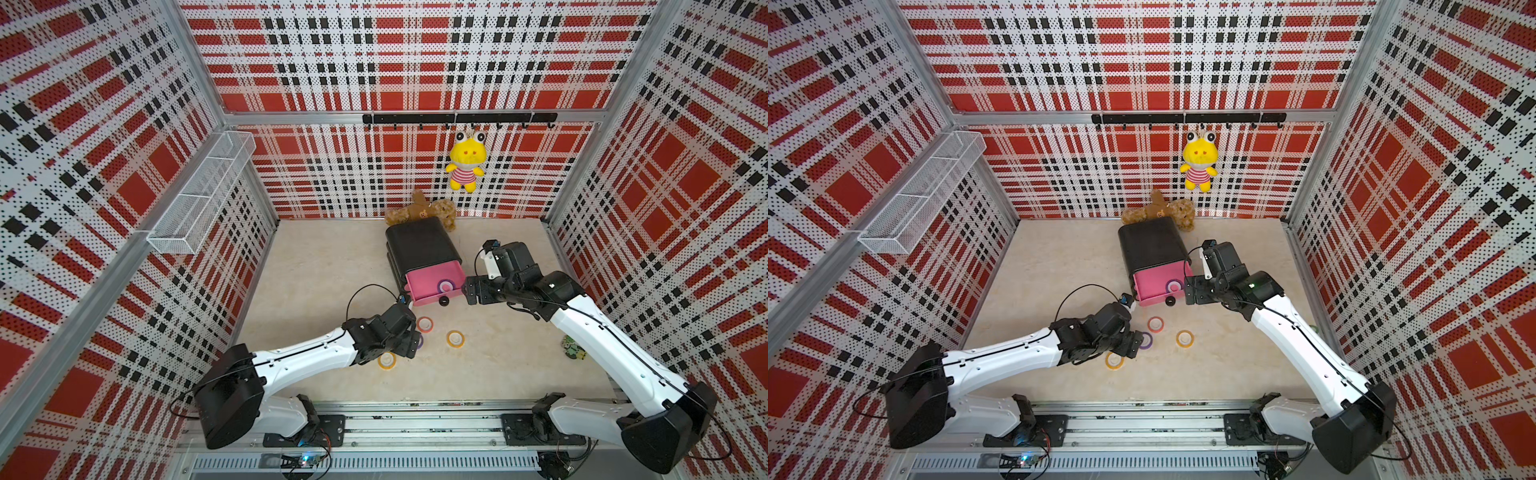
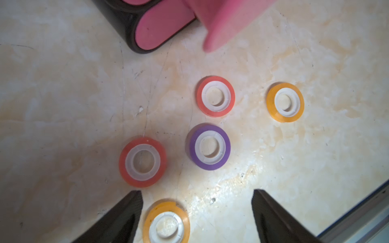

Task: Place the transparent tape into the drawer according to color
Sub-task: Move the tape to the center of the board.

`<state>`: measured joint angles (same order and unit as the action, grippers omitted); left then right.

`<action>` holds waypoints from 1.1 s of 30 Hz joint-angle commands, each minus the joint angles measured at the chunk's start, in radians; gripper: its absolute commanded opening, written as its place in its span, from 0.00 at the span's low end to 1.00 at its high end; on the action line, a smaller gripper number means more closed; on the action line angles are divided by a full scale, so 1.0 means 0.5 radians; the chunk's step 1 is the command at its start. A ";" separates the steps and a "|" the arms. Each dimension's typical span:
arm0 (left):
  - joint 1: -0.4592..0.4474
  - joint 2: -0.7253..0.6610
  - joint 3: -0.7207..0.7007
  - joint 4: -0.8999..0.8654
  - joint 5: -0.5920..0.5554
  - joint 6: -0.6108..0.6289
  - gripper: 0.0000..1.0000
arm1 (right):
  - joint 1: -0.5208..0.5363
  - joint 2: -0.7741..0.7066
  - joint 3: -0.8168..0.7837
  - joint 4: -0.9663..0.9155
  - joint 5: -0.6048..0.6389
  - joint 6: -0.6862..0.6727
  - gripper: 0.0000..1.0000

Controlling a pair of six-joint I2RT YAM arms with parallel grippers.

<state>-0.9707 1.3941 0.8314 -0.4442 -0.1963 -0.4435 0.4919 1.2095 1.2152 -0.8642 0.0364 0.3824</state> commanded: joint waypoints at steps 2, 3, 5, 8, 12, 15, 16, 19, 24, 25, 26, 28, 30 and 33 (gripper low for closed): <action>-0.089 0.176 0.110 -0.033 -0.140 0.065 0.89 | -0.049 -0.091 -0.016 -0.005 -0.022 -0.021 0.93; -0.101 0.218 0.132 -0.033 -0.154 0.067 0.89 | -0.058 -0.104 -0.016 -0.015 -0.022 -0.024 0.94; -0.120 0.287 0.163 -0.033 -0.187 0.074 0.91 | -0.072 -0.125 -0.019 -0.027 -0.025 -0.030 0.94; -0.129 0.383 0.203 -0.035 -0.215 0.090 0.94 | -0.096 -0.165 -0.025 -0.042 -0.024 -0.035 0.94; -0.139 0.520 0.276 -0.043 -0.264 0.114 0.99 | -0.122 -0.194 -0.037 -0.051 -0.033 -0.040 0.95; -0.139 0.610 0.340 -0.052 -0.290 0.129 0.99 | -0.138 -0.212 -0.043 -0.057 -0.038 -0.041 0.95; -0.139 0.635 0.360 -0.053 -0.289 0.137 0.99 | -0.145 -0.215 -0.043 -0.058 -0.038 -0.043 0.95; -0.136 0.712 0.401 -0.062 -0.269 0.138 0.98 | -0.167 -0.230 -0.044 -0.071 -0.042 -0.050 0.95; -0.127 0.806 0.443 -0.093 -0.236 0.138 0.94 | -0.198 -0.250 -0.037 -0.092 -0.051 -0.068 0.95; -0.121 0.810 0.448 -0.099 -0.231 0.138 0.93 | -0.204 -0.255 -0.037 -0.092 -0.054 -0.071 0.95; -0.116 0.816 0.451 -0.102 -0.216 0.138 0.92 | -0.206 -0.258 -0.037 -0.093 -0.054 -0.069 0.95; -0.108 0.826 0.461 -0.112 -0.192 0.138 0.90 | -0.213 -0.263 -0.040 -0.097 -0.058 -0.071 0.95; -0.102 0.833 0.468 -0.115 -0.181 0.196 0.89 | -0.217 -0.273 -0.050 -0.094 -0.064 -0.068 0.95; -0.102 0.849 0.484 -0.115 -0.146 0.228 0.86 | -0.219 -0.280 -0.065 -0.090 -0.064 -0.066 0.95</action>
<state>-1.0271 1.7954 1.0412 -0.4843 -0.2924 -0.3603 0.3946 1.0901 1.1965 -0.8974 0.0113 0.3561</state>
